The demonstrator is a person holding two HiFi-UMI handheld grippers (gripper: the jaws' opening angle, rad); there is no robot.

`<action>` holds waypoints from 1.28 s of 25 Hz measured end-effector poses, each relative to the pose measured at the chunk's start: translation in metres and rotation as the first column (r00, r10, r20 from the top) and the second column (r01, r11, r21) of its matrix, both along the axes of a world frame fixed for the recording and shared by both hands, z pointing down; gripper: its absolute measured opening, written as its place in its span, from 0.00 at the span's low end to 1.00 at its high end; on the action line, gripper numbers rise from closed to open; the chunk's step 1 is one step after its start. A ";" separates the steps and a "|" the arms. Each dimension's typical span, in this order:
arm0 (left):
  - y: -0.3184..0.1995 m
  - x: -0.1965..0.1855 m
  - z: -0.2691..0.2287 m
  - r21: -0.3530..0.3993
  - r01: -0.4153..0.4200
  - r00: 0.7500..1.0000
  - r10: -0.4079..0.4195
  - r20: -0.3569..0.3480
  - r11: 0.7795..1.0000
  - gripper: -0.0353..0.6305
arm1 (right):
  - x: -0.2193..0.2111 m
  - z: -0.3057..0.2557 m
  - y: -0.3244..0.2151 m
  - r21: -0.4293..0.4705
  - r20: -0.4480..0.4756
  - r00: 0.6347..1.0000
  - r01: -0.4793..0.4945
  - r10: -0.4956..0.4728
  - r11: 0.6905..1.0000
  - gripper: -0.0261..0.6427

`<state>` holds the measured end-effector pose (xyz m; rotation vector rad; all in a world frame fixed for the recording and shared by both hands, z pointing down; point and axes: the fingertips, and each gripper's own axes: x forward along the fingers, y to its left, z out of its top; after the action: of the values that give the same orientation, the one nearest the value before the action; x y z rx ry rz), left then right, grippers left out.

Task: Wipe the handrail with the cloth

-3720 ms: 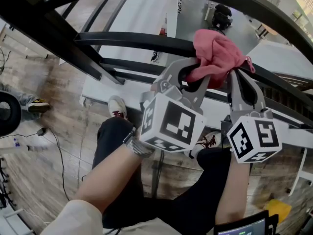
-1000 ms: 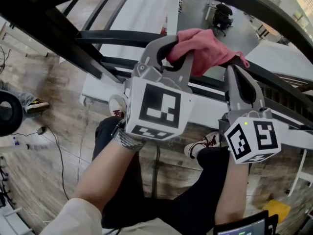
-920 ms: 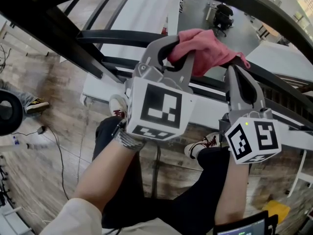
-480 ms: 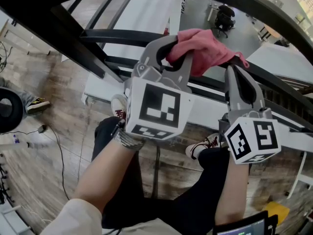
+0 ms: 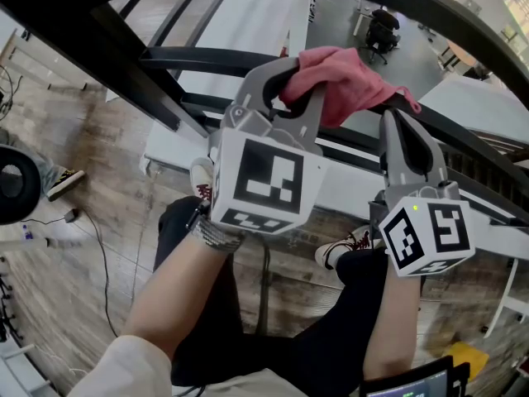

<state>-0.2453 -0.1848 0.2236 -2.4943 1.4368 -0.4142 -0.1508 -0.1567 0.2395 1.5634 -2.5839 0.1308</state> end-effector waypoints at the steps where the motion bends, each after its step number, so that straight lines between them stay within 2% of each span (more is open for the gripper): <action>1: 0.000 -0.001 0.000 0.001 0.001 1.000 -0.001 0.002 1.000 0.10 | -0.001 0.000 0.000 0.000 0.000 1.000 0.001 -0.001 1.000 0.04; 28: -0.003 -0.023 0.001 0.009 0.036 0.999 -0.037 0.020 0.999 0.10 | -0.010 0.000 -0.003 -0.002 0.016 1.000 0.007 -0.007 1.000 0.04; 32: -0.003 -0.025 0.002 0.011 0.038 0.999 -0.038 0.020 0.999 0.10 | -0.016 -0.004 -0.001 0.020 0.020 0.999 0.030 -0.030 0.999 0.04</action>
<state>-0.2700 -0.1881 0.2252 -2.4513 1.4767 -0.4366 -0.1668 -0.1579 0.2352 1.5371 -2.6308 0.1191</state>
